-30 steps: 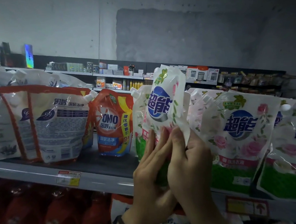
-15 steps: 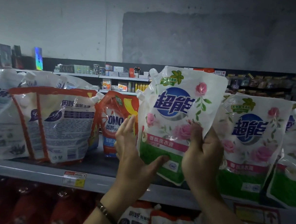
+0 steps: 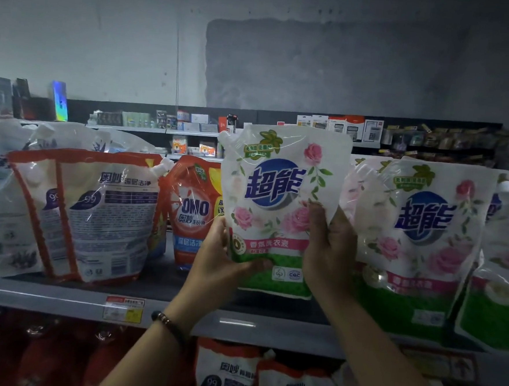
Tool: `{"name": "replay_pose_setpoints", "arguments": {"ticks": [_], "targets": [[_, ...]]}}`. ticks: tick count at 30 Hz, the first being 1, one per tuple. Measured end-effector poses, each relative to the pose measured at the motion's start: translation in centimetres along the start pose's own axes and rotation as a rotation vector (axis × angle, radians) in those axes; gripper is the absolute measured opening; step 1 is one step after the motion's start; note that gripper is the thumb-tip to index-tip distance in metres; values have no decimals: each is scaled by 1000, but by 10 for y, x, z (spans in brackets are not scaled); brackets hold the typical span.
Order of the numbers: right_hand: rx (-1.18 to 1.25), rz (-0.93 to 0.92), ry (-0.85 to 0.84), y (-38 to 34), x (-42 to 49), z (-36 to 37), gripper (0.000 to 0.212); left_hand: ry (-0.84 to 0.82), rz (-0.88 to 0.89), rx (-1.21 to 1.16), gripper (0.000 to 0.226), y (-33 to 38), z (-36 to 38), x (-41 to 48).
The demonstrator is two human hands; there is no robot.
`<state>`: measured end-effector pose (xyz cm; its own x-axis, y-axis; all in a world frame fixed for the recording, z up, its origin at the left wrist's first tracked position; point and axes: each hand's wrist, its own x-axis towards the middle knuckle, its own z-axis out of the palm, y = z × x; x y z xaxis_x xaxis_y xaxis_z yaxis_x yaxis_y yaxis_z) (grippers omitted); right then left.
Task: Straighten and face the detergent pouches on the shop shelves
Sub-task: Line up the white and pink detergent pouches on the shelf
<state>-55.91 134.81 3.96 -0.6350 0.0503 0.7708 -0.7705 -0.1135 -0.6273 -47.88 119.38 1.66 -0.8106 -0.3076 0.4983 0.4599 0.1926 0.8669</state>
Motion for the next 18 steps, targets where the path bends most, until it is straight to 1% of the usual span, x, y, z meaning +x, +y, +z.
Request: {"name": "replay_pose_setpoints", "arguments": {"ticks": [5, 8, 13, 16, 18], "targets": [[36, 108, -69, 3, 1, -2, 25, 87, 25, 91, 67, -10, 1, -2], [37, 155, -74, 6, -2, -3, 29, 133, 31, 150, 69, -17, 2, -4], [-29, 252, -62, 13, -11, -5, 33, 121, -25, 201, 69, -26, 5, -10], [-101, 267, -73, 15, -10, -7, 35, 101, -40, 209, 70, -26, 5, -11], [-150, 333, -82, 16, -11, -8, 36, 78, -52, 224, 70, -24, 3, -11]]}}
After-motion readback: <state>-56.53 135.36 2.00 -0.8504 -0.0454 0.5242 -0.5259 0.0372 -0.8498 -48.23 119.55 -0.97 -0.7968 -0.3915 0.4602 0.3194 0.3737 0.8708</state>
